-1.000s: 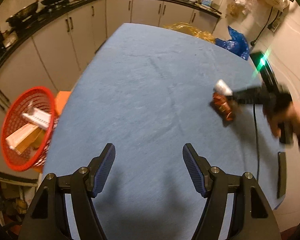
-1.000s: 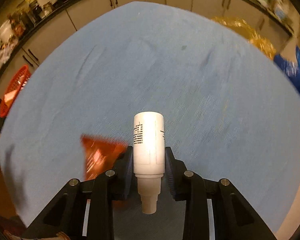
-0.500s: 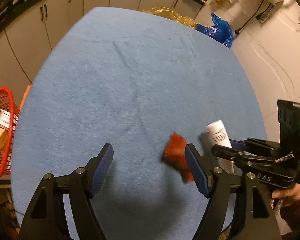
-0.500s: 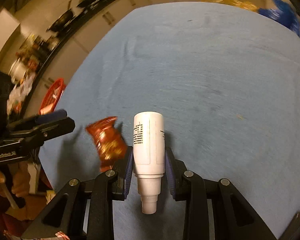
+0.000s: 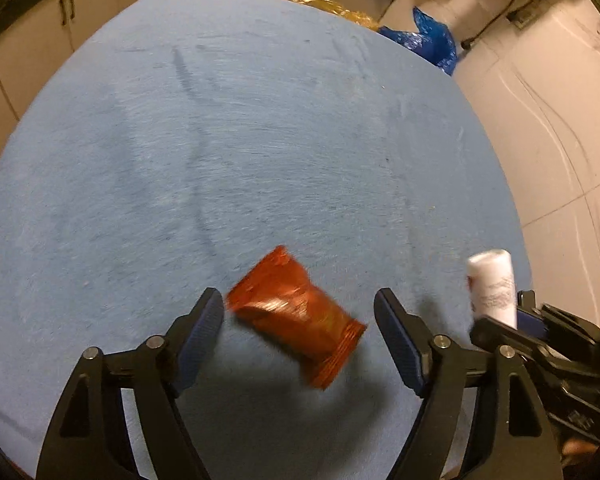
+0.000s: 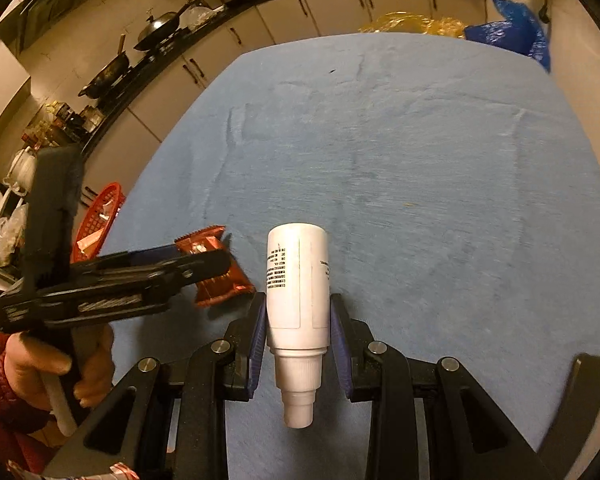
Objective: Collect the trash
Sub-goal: 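Grasp the red snack wrapper with the left tool while the right tool holds the bottle, then carry the wrapper and spray bottle to the red basket and release both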
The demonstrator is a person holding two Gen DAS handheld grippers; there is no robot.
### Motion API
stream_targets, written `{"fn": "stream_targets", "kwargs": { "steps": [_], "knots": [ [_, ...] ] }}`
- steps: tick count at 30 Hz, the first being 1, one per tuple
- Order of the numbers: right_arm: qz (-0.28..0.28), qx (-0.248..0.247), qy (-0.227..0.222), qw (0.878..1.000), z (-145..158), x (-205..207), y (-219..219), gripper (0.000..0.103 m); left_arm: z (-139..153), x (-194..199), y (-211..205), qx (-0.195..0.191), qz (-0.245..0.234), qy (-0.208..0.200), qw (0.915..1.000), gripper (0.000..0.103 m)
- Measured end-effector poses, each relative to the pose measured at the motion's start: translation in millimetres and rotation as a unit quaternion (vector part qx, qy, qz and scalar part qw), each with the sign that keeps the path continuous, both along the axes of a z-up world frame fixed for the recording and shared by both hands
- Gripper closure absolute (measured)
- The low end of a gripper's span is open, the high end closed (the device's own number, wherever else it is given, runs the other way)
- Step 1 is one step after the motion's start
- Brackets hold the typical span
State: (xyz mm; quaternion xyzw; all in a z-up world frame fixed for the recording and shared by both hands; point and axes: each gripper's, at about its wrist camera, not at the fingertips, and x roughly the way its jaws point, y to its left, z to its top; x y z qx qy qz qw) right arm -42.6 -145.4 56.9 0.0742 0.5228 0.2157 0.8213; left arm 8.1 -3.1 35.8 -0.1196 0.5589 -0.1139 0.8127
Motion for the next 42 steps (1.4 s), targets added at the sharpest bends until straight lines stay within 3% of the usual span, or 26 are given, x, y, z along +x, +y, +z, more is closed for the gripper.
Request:
{"fn": "stream_targets", "kwargs": {
  "steps": [1,4,11,24,42],
  "knots": [
    [-0.005,-0.003,-0.003,1.0,1.7,-2.5,-2.5,0.071,-3.8,2.0,-4.2,0.006,-0.004,0.001,1.0,0.047],
    [-0.013,-0.015,-0.011,1.0,6.7,-11.6,-5.6,0.071,-4.9,0.4,-10.0,0.018,-0.013,-0.013,0.9997,0.066],
    [-0.022,-0.013,-0.02,0.999,13.8,-22.7,-0.8,0.071,9.4,-23.6,-1.3,0.026,-0.03,-0.052,0.9978,0.075],
    [-0.011,-0.013,-0.04,0.999,30.3,-35.1,64.5,0.071,69.0,-64.1,64.9,0.052,-0.024,-0.134,0.9893,0.075],
    [0.031,-0.007,-0.062,0.998,55.7,-27.5,153.9,0.071,107.2,-87.3,154.7,0.061,0.028,-0.179,0.9815,0.075]
  ]
}}
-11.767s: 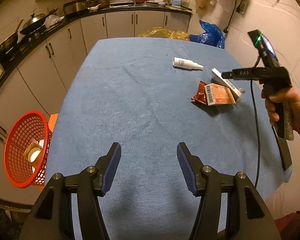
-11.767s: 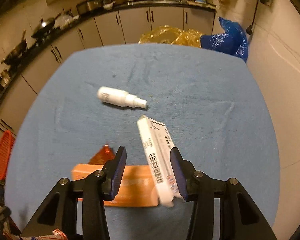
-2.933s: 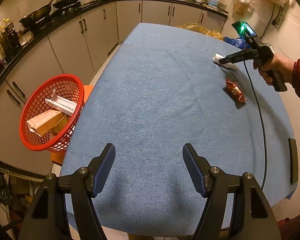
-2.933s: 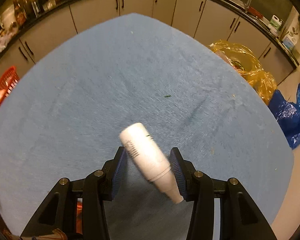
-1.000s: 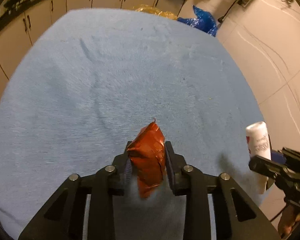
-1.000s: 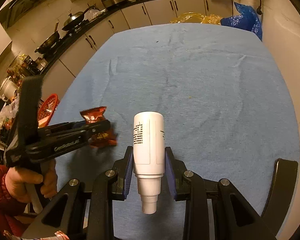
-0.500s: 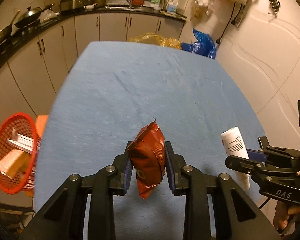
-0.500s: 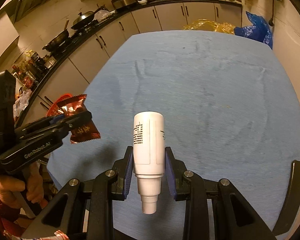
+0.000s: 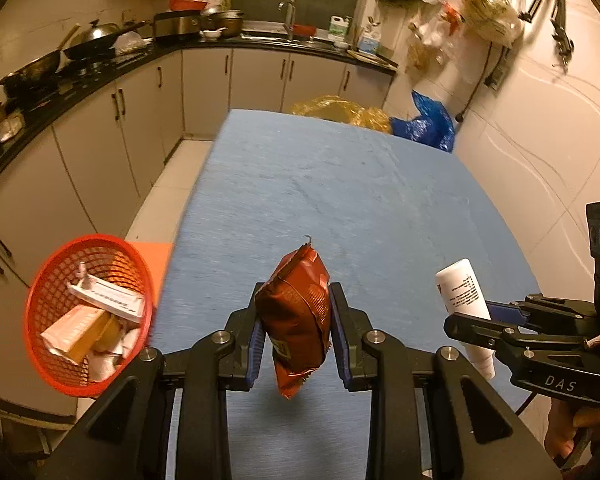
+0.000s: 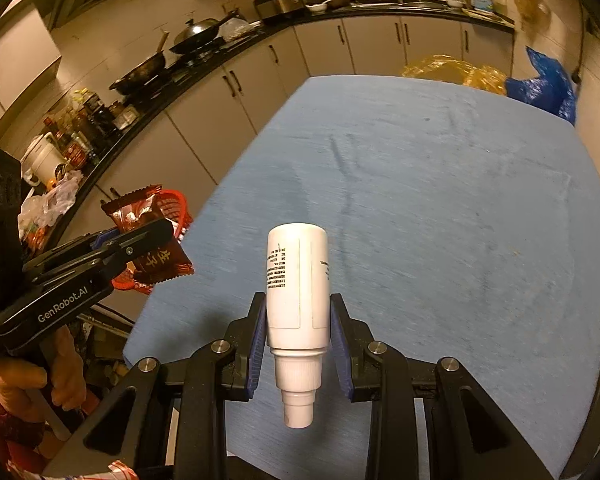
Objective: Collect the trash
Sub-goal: 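Carry the wrapper and spray bottle to the red basket and release both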
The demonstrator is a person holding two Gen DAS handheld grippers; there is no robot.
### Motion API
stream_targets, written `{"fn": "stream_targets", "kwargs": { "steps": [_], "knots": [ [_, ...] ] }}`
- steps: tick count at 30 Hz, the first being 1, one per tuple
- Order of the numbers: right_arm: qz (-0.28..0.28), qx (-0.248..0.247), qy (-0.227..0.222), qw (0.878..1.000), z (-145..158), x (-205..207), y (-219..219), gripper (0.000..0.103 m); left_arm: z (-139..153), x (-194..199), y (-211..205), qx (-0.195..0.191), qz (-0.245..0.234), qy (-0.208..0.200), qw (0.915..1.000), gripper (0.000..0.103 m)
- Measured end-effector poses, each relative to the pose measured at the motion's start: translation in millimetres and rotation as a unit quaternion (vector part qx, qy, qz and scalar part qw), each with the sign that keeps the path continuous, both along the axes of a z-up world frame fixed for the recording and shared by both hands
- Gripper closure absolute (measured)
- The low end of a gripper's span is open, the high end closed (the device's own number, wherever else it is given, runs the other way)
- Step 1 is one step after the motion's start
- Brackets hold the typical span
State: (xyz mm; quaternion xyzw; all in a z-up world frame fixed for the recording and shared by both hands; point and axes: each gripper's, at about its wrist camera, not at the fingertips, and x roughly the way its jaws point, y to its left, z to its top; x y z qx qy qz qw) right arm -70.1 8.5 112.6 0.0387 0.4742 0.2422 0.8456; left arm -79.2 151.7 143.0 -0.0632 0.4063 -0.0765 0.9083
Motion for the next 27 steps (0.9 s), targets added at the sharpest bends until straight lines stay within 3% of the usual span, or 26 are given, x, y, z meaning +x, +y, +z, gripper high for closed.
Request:
{"fn": "stream_targets", "kwargs": {
  "steps": [16,27],
  "knots": [
    [0.062,0.004,-0.002,0.998,7.6,15.6,82.8,0.071,12.2,-14.2,82.7,-0.004,0.074,-0.016,0.9971,0.075],
    [0.115,0.028,-0.015,0.993,25.7,38.0,166.6,0.071,19.3,-25.9,174.5,0.0,0.153,-0.028,0.9879,0.075]
  ]
}}
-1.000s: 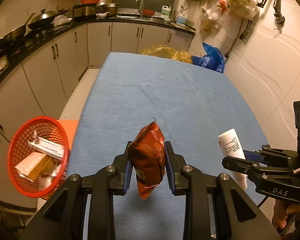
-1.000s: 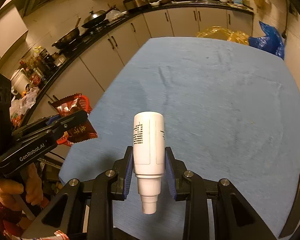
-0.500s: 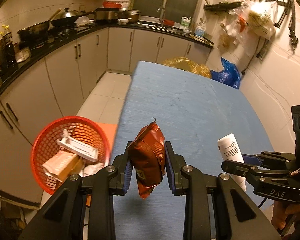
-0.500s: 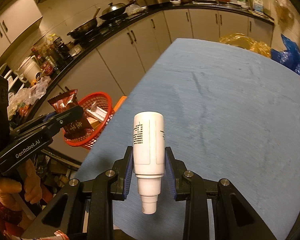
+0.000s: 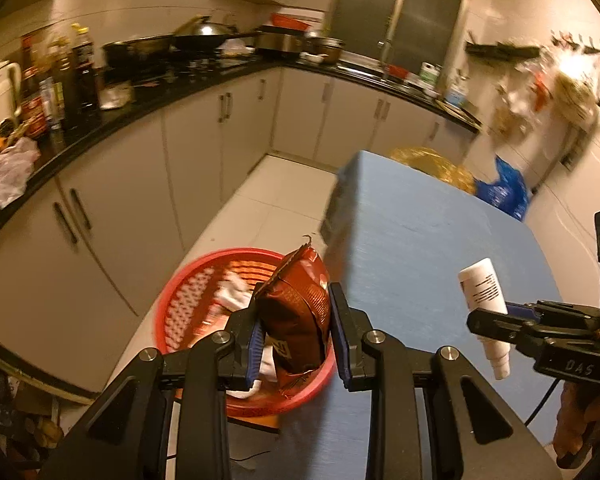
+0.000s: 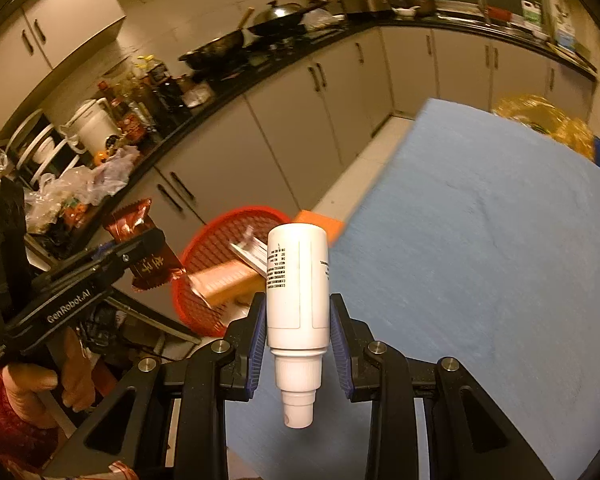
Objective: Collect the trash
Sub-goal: 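Carry the wrapper and spray bottle to the red basket and release both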
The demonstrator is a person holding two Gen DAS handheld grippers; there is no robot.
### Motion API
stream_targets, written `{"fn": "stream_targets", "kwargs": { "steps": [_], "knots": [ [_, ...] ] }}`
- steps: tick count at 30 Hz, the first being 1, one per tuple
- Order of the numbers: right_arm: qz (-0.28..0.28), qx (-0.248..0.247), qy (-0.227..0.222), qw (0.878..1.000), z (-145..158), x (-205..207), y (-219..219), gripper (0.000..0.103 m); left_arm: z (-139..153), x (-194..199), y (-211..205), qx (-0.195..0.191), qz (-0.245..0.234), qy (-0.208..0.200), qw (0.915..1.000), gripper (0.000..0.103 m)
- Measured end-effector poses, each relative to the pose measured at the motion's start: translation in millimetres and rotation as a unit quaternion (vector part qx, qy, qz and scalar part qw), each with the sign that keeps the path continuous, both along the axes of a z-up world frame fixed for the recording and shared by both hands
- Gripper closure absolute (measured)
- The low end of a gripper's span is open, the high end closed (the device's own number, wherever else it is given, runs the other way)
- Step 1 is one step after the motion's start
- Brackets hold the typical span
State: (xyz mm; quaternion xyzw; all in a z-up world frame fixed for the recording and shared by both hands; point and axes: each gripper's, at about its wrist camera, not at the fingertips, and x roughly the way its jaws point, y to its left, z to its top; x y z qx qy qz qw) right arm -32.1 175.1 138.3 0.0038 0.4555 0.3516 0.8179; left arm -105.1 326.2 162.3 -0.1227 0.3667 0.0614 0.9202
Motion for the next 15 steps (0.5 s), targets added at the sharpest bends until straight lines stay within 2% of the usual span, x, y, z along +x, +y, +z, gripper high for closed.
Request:
{"fn": "stream_targets", "kwargs": {
  "steps": [6,15],
  "knots": [
    [0.017,0.003,0.008,1.0,-2.8,17.6,48.4,0.071,-11.5,2.4,39.8,-0.008,0.027,0.011,0.9995,0.075],
    [0.039,-0.017,0.028,0.999,-30.0,38.2,96.0,0.071,-44.0,14.9,56.9,-0.027,0.021,0.047,0.9983,0.075]
  ]
}}
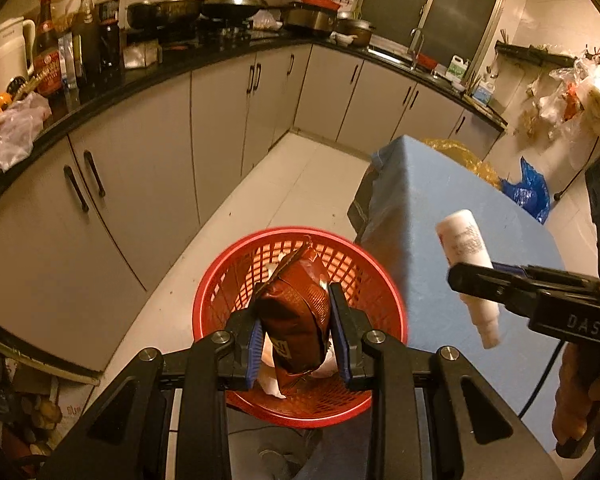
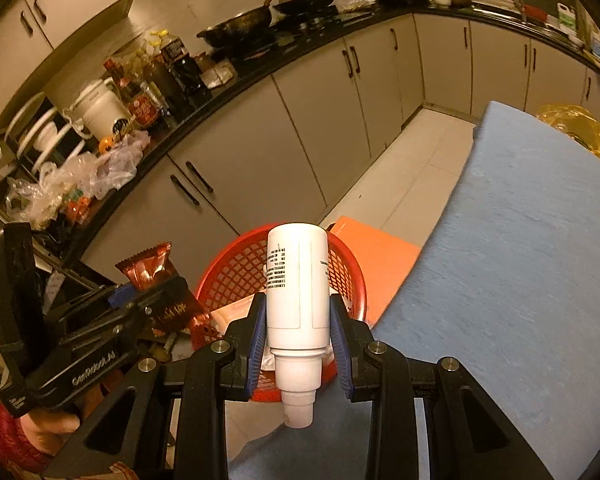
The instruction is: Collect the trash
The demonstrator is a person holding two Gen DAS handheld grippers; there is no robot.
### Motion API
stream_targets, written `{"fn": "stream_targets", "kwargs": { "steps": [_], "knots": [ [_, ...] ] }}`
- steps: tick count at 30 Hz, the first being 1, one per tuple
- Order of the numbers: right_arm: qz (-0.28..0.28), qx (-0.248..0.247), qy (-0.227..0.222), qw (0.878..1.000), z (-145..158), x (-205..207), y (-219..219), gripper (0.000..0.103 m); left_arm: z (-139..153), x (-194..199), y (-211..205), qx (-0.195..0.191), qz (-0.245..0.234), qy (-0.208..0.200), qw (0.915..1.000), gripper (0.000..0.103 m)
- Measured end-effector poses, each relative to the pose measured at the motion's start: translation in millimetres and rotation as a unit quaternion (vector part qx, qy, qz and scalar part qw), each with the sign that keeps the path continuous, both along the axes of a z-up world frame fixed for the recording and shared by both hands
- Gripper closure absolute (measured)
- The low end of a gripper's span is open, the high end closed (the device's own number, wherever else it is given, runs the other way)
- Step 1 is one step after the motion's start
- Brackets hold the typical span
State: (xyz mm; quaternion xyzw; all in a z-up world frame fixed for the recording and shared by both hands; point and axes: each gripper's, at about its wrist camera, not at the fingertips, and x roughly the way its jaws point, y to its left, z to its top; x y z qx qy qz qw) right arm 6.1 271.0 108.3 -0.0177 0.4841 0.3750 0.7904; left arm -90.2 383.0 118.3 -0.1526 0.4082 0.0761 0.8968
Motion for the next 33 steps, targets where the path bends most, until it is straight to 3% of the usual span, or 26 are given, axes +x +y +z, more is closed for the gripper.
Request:
{"fn": "stream_targets", "kwargs": {
  "steps": [8,13,17,22,33],
  "knots": [
    [0.004,-0.012,0.007,1.0,-14.6,12.1,15.2,0.07,-8.2,7.7,0.3,-0.005,-0.011,0.005,0.9999,0.073],
    [-0.006,-0.003,0.004,1.0,-9.9,15.7,9.5,0.065,-7.8,8.3,2.2,-0.011,0.003,0.002,0.9999,0.046],
    [-0.02,0.007,0.001,1.0,-1.3,15.7,-1.3,0.065,-5.3,7.9,1.4,-0.004,0.01,0.0,0.9999,0.045],
    [-0.033,0.009,-0.01,0.999,10.6,7.9,-14.1,0.064,2.4,3.3,-2.6,0.021,0.027,-0.014,0.9993,0.032],
    [-0.035,-0.015,-0.049,0.998,29.3,-28.1,-39.8,0.051,8.1,-5.2,-13.4,0.038,0.06,-0.023,0.9972,0.021]
  ]
}}
